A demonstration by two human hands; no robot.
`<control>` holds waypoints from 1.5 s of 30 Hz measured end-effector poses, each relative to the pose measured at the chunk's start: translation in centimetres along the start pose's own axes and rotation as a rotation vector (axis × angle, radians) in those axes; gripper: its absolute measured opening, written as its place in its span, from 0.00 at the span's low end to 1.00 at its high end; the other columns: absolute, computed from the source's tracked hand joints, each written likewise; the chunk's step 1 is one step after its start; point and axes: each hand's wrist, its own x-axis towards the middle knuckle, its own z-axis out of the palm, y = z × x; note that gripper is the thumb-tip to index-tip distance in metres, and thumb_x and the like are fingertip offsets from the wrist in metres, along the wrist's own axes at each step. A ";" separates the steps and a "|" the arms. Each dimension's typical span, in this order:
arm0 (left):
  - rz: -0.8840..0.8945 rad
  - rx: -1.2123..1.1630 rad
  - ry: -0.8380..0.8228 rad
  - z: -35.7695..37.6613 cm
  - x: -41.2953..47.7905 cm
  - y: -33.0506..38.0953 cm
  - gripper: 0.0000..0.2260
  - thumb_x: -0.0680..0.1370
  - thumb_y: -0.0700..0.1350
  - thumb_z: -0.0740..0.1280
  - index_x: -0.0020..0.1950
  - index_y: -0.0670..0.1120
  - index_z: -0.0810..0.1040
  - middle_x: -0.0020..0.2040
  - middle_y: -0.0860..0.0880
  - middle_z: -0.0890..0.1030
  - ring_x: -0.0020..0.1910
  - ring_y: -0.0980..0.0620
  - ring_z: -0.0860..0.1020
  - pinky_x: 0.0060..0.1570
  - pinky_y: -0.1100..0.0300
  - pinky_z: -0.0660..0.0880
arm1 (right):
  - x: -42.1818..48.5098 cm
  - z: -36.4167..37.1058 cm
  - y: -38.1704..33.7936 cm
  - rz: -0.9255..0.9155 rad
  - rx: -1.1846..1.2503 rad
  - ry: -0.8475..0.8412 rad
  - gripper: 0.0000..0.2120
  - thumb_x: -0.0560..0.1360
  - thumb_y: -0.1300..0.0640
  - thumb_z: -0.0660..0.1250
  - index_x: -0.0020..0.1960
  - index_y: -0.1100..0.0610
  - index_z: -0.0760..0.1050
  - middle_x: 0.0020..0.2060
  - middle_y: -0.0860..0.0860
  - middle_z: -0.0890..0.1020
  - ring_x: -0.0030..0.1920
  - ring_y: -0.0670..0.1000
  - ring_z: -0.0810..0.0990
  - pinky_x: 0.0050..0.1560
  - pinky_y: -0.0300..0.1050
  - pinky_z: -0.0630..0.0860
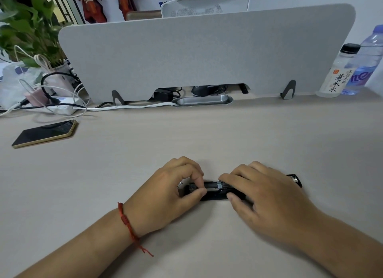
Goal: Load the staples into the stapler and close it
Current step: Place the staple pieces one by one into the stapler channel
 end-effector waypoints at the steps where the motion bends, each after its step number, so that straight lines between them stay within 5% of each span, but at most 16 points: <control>1: 0.000 0.005 -0.004 0.0 0.0 0.0 0.04 0.80 0.50 0.74 0.49 0.57 0.81 0.58 0.62 0.80 0.62 0.57 0.79 0.60 0.73 0.69 | 0.0 0.0 0.0 -0.001 -0.003 0.000 0.14 0.82 0.44 0.61 0.66 0.40 0.76 0.51 0.37 0.78 0.49 0.48 0.76 0.45 0.48 0.76; 11: -0.019 -0.071 0.014 0.1 0.0 -0.2 0.05 0.82 0.50 0.71 0.49 0.59 0.78 0.57 0.61 0.80 0.62 0.54 0.79 0.58 0.71 0.70 | 0.0 -0.1 -0.1 0.022 -0.035 0.011 0.15 0.83 0.43 0.60 0.68 0.39 0.76 0.52 0.37 0.79 0.48 0.46 0.76 0.42 0.42 0.70; 21: -0.025 -0.163 0.086 0.1 -0.4 -0.4 0.06 0.84 0.55 0.64 0.51 0.55 0.76 0.59 0.60 0.80 0.53 0.48 0.83 0.58 0.47 0.80 | 0.2 -0.3 -0.3 -0.011 -0.090 0.019 0.17 0.83 0.45 0.59 0.69 0.42 0.78 0.51 0.38 0.80 0.46 0.49 0.77 0.41 0.47 0.76; 25: 0.117 0.015 0.089 -0.6 -0.8 -0.5 0.03 0.84 0.44 0.66 0.52 0.53 0.77 0.58 0.59 0.78 0.58 0.53 0.80 0.58 0.62 0.75 | 0.1 -0.3 -0.3 -0.010 -0.087 0.029 0.17 0.83 0.45 0.60 0.70 0.42 0.78 0.51 0.38 0.80 0.47 0.48 0.78 0.42 0.48 0.77; 28: 0.164 0.173 0.060 -0.6 -0.8 -0.4 0.02 0.82 0.49 0.69 0.53 0.52 0.80 0.59 0.57 0.79 0.57 0.57 0.77 0.56 0.69 0.71 | 0.1 -0.3 -0.3 -0.012 -0.080 0.023 0.18 0.83 0.45 0.60 0.70 0.42 0.78 0.52 0.38 0.80 0.48 0.49 0.78 0.42 0.49 0.78; 45: 0.188 0.240 0.059 0.2 -0.4 -0.9 0.09 0.83 0.50 0.69 0.60 0.54 0.86 0.60 0.55 0.81 0.56 0.53 0.80 0.52 0.62 0.77 | 0.1 -0.2 -0.3 -0.019 -0.016 0.004 0.18 0.83 0.46 0.61 0.72 0.43 0.76 0.56 0.40 0.80 0.51 0.49 0.78 0.46 0.50 0.78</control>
